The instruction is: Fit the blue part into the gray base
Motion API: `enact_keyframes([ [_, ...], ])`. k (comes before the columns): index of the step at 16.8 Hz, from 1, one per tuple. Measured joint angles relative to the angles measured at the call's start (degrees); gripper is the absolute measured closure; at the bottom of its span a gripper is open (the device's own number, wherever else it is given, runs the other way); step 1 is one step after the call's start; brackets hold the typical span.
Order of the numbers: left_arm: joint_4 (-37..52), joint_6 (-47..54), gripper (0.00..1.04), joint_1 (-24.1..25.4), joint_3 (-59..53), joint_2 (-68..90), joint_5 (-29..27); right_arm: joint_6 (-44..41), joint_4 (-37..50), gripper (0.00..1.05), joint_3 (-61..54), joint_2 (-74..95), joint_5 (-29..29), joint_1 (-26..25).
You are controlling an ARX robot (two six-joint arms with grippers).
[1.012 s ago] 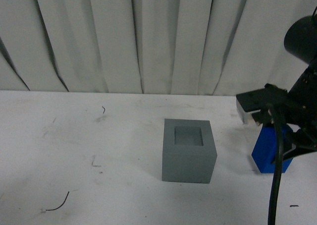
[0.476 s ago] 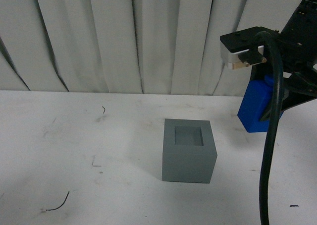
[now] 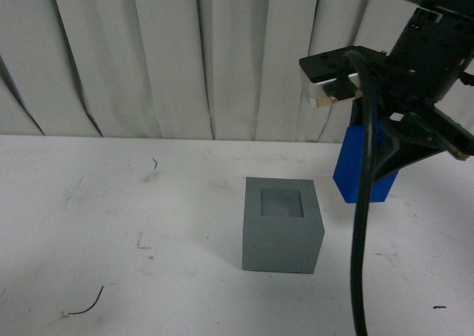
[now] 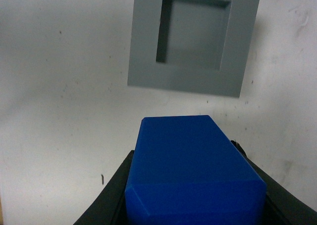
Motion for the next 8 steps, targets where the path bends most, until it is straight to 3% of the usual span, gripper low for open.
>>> enact_keyframes([
  [8,0.00,0.00,0.07,0.00,0.00,0.00,0.00,17.44,2.03,0.58,3.37,3.93,0.33,7.54],
])
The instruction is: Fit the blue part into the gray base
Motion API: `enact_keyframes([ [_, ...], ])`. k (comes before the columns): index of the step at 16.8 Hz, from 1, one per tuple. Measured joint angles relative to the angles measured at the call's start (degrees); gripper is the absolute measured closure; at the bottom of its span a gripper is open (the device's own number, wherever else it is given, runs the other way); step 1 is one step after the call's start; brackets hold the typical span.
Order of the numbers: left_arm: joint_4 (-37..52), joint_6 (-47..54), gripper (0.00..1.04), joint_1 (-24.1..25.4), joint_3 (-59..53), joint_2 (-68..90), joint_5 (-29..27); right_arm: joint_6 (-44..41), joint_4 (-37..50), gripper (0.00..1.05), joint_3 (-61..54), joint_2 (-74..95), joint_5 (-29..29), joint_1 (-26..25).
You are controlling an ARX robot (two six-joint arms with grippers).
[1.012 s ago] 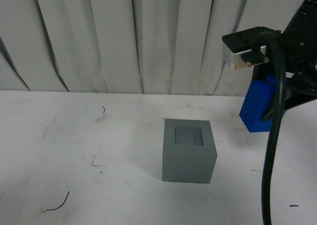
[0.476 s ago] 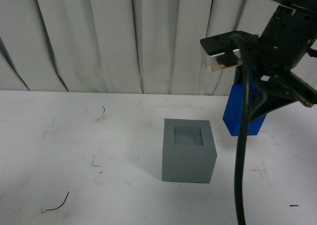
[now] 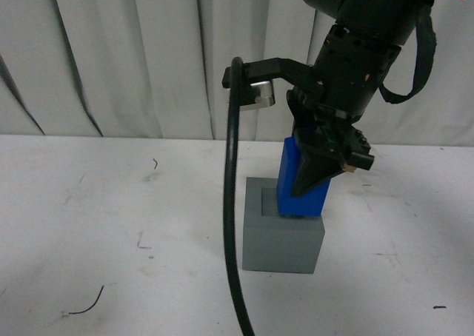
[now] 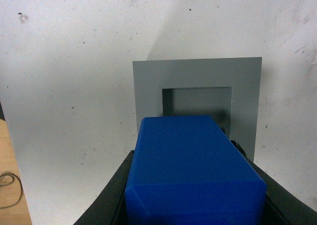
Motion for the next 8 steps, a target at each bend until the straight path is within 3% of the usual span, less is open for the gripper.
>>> enact_keyframes([
  [2,0.00,0.00,0.07,0.00,0.00,0.00,0.00,3.98,0.33,0.58,1.36,2.08,0.83,0.72],
  [8,0.00,0.00,0.07,0.00,0.00,0.00,0.00,5.33,0.48,0.58,4.63,4.57,1.25,2.29],
])
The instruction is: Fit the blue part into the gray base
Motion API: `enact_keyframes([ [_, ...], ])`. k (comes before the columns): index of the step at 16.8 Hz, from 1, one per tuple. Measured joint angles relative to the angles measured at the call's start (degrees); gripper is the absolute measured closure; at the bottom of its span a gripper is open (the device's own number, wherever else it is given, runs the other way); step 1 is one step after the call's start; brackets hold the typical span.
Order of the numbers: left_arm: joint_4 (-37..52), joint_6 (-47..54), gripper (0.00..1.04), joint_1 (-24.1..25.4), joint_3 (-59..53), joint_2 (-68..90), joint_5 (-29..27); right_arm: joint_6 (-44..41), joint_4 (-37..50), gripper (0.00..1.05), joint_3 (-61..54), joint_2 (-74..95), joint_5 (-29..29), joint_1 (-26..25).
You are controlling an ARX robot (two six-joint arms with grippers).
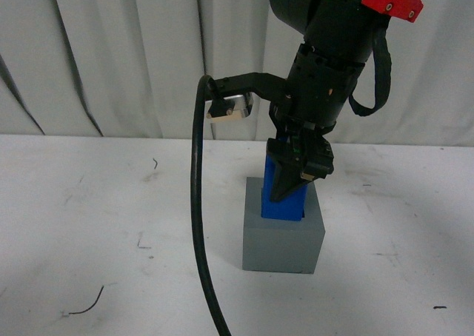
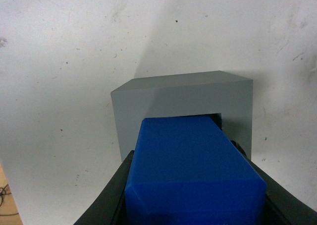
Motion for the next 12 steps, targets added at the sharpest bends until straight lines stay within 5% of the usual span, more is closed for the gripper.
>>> enact_keyframes([
  [12,0.00,0.00,0.07,0.00,0.00,0.00,0.00,-10.12,1.27,0.58,-0.48,1.62,2.56,-0.02],
])
